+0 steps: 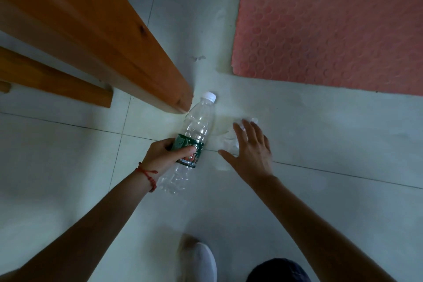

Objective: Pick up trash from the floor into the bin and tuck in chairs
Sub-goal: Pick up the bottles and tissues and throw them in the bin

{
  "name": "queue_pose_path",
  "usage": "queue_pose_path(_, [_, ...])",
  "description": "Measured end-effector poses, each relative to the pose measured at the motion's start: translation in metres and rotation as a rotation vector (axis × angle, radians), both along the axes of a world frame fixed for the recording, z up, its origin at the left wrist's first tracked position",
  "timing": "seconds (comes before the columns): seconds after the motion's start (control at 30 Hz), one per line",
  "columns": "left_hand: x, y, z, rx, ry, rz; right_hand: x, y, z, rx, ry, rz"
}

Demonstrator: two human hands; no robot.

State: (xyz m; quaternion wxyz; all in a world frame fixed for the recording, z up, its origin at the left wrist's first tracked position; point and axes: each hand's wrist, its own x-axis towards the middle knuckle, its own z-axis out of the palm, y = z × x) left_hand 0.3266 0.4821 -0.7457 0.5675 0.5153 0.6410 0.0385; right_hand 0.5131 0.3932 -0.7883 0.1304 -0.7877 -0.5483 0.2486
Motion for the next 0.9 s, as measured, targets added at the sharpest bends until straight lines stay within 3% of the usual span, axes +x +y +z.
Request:
queue_pose_path(0.17, [0.001,-0.001,-0.002,-0.008,-0.012,0.009,-0.006,0.005,-0.004,0.085,-0.065,-0.037])
queue_pose_path(0.3, [0.001,0.003,0.003,0.001,-0.025,0.022,-0.005,0.005,-0.002,0.109,0.023,-0.097])
queue_pose_path(0.4, [0.0,0.001,0.012,0.0,-0.027,0.025,-0.001,-0.001,0.003,0.014,0.256,-0.272])
queue_pose_path(0.6, [-0.003,-0.02,0.052,-0.046,0.016,0.046,0.005,-0.028,0.061,-0.086,0.984,-0.832])
queue_pose_path(0.9, [0.003,-0.068,0.159,-0.157,-0.02,0.069,0.003,-0.068,0.192,-0.082,1.137,-1.007])
